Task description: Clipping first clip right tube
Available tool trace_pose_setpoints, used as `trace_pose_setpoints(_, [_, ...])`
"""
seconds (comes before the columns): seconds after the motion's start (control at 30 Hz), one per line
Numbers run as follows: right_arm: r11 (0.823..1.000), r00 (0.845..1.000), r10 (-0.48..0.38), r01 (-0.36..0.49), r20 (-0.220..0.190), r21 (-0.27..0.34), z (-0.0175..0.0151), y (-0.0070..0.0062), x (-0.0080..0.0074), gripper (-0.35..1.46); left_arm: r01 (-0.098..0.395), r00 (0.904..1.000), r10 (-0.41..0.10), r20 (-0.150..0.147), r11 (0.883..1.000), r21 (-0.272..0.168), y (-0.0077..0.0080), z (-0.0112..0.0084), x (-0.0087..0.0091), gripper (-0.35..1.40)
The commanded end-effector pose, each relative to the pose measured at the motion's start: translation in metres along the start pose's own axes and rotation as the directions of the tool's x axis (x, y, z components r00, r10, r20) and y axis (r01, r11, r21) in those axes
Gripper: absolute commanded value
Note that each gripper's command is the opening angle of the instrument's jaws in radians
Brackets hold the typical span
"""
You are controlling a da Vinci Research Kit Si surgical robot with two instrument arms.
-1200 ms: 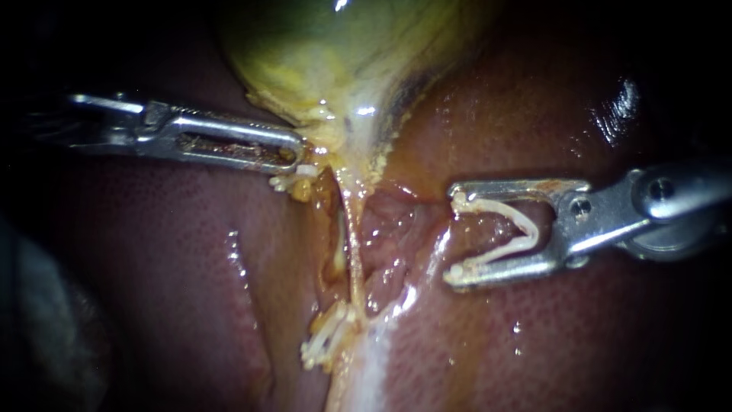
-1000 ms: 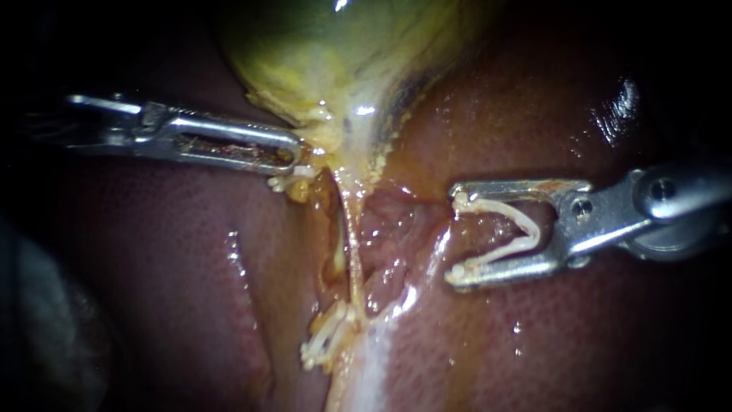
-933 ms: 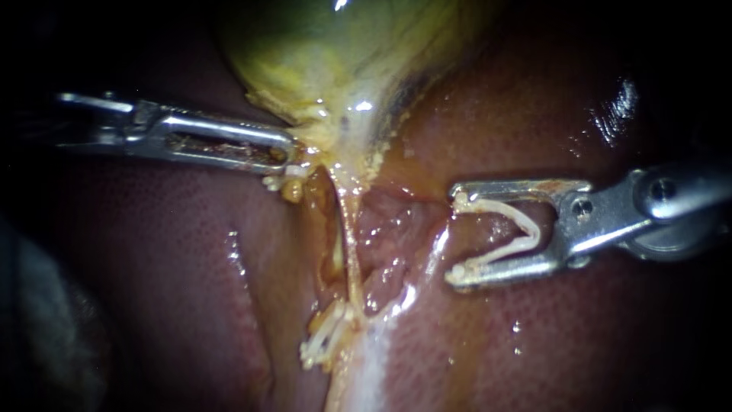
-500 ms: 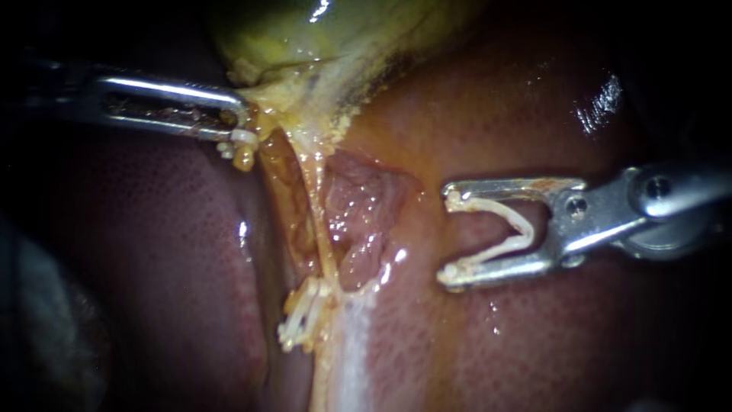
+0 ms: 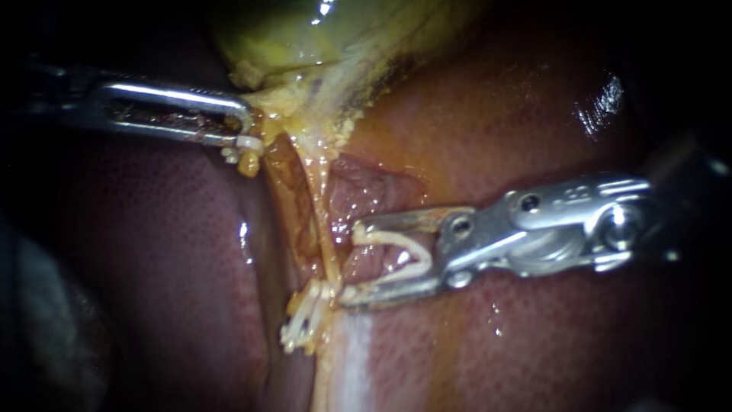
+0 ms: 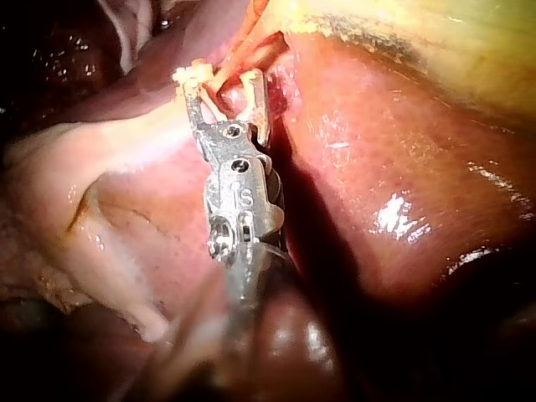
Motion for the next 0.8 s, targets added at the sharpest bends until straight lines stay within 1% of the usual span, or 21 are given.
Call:
trace_pose_setpoints(0.03, [1.000,1.000,0.019,-0.019,-0.013,0.009,0.0004,0.0000,0.0001,0.49,0.000,1.0000,0.000,0.000,1.000,0.001,0.0000,0.0000,0.0000,-0.35])
trace_pose_setpoints(0.13, [0.996,0.996,0.074,-0.072,-0.054,0.048,0.0014,-0.0001,0.0004,0.49,0.000,1.0000,0.000,0.000,1.000,0.001,0.0000,0.0000,0.0000,-0.35])
trace_pose_setpoints(0.27, [0.990,0.990,0.113,-0.106,-0.087,0.091,0.0019,-0.0006,0.0008,0.49,0.000,1.0000,0.000,0.000,1.000,0.001,0.0000,0.0000,0.0000,-0.35])
trace_pose_setpoints(0.4, [0.986,0.984,0.119,-0.101,-0.132,0.131,0.0018,-0.0018,0.0012,0.49,0.000,1.0000,0.000,0.000,1.000,0.001,0.0000,0.0000,0.0000,-0.35])
trace_pose_setpoints(0.47, [0.984,0.979,0.122,-0.098,-0.163,0.149,0.0017,-0.0026,0.0015,0.49,0.000,1.0000,0.000,0.000,1.000,0.001,0.0000,0.0001,0.0000,-0.35])
trace_pose_setpoints(0.53, [0.980,0.974,0.132,-0.100,-0.185,0.171,0.0016,-0.0035,0.0021,0.49,0.000,1.0000,0.000,0.000,1.000,0.001,0.0000,0.0000,0.0000,-0.35])
trace_pose_setpoints(0.6, [0.976,0.972,0.134,-0.096,-0.192,0.195,0.0014,-0.0042,0.0026,0.49,0.000,1.0000,0.000,0.000,1.000,0.000,-0.0001,0.0000,0.0000,-0.35])
trace_pose_setpoints(0.67, [0.971,0.973,0.132,-0.089,-0.190,0.221,0.0012,-0.0048,0.0031,0.48,0.000,1.0000,0.000,0.000,1.000,0.000,-0.0001,0.0000,0.0000,-0.35])
trace_pose_setpoints(0.73, [0.967,0.975,0.128,-0.082,-0.181,0.240,0.0010,-0.0051,0.0035,0.45,-0.001,1.0000,0.001,0.000,1.000,0.000,-0.0001,0.0000,0.0000,-0.35])
trace_pose_setpoints(0.8, [0.965,0.977,0.124,-0.077,-0.176,0.251,0.0010,-0.0052,0.0037,0.43,-0.001,1.0000,0.001,0.000,1.000,0.000,-0.0002,0.0001,0.0000,-0.35])
